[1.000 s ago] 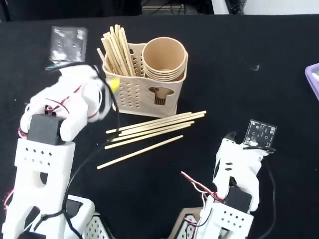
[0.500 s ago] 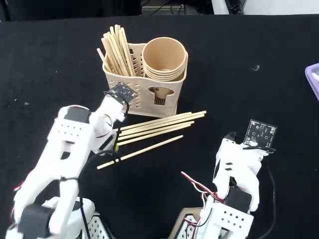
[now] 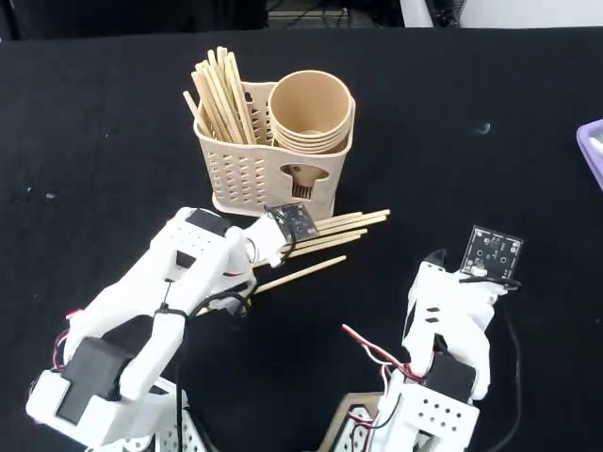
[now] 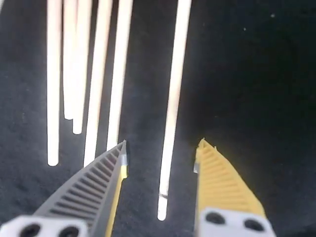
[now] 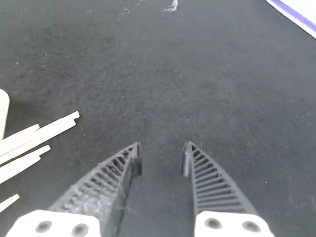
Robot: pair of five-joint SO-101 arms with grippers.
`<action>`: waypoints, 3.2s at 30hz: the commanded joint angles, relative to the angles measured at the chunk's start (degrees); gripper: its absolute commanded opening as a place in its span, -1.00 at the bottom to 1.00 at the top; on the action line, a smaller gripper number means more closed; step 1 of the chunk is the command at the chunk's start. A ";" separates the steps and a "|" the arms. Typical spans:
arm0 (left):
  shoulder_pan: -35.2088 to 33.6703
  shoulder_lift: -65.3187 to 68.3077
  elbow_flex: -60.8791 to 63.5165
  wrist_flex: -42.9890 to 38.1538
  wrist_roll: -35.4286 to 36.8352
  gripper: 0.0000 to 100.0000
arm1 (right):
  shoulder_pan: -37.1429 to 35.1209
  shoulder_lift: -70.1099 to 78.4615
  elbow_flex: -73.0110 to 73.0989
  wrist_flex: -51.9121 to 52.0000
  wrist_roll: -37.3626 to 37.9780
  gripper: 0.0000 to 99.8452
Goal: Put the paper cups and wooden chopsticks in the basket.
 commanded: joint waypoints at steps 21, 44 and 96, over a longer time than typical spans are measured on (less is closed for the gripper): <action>-2.24 1.14 -0.13 -13.54 -1.14 -0.55 | -0.62 -0.92 -0.22 -0.18 -0.18 -0.71; -1.71 7.56 0.13 -13.10 -1.05 -0.56 | -0.62 -0.84 -0.22 -0.18 -0.18 -0.71; 3.03 -30.77 -2.15 21.27 -1.14 -0.94 | -0.26 -1.10 -0.22 -0.26 -0.18 -0.71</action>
